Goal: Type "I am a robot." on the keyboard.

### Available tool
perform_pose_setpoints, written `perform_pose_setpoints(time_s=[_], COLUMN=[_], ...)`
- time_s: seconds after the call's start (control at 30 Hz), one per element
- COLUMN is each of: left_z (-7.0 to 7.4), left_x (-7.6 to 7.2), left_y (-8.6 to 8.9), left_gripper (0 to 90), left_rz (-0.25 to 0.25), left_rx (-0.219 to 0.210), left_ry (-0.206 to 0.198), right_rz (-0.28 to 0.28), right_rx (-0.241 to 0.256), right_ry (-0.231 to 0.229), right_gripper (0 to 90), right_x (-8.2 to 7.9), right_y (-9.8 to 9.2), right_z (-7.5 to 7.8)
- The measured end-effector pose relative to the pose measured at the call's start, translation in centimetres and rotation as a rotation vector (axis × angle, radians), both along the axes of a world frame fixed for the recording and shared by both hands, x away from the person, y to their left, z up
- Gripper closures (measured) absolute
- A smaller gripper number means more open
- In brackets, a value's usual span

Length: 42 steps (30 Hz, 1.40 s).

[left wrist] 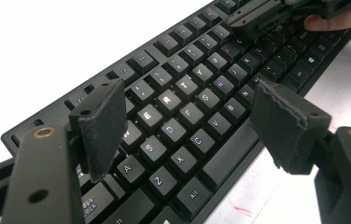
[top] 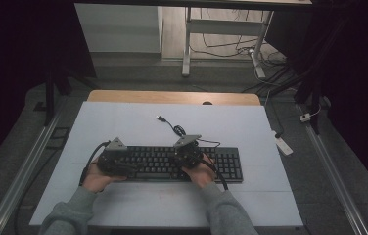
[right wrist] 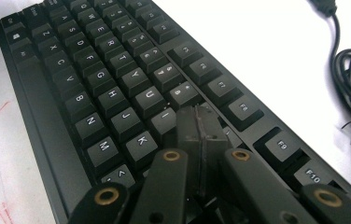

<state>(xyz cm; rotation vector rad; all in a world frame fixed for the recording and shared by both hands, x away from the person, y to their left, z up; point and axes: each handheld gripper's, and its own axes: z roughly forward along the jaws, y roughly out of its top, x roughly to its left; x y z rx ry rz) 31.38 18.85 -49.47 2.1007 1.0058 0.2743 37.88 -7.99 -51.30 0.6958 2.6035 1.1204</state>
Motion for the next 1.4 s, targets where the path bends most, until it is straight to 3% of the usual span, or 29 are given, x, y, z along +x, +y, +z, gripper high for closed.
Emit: perform_pose_setpoints(time_s=[0.13,0.47,0.7,1.13,1.4], left_z=[0.0,0.0,-0.1,0.0,-0.1], left_x=[0.0,0.1,0.2,0.1,0.2], left_y=[0.0,0.2,0.3,0.8,0.8], left_gripper=[27.4,27.4,27.3,27.7,28.1], left_rz=[0.002,0.012,0.019,0.061,0.053], left_rx=[-0.001,-0.004,-0.003,-0.007,-0.006], left_ry=[0.0,0.0,-0.005,-0.029,-0.023], right_rz=[-0.003,-0.039,-0.06,-0.108,-0.116], right_rx=[0.031,0.091,0.117,0.113,0.112], right_ry=[-0.009,-0.031,-0.044,-0.075,-0.075], right_gripper=[89.2,70.8,65.0,61.8,60.6], right_x=[-0.3,-1.7,-3.1,-6.0,-6.0], right_y=[-0.6,-3.7,-6.6,-12.1,-13.0], right_z=[0.6,1.6,1.9,1.9,1.6])
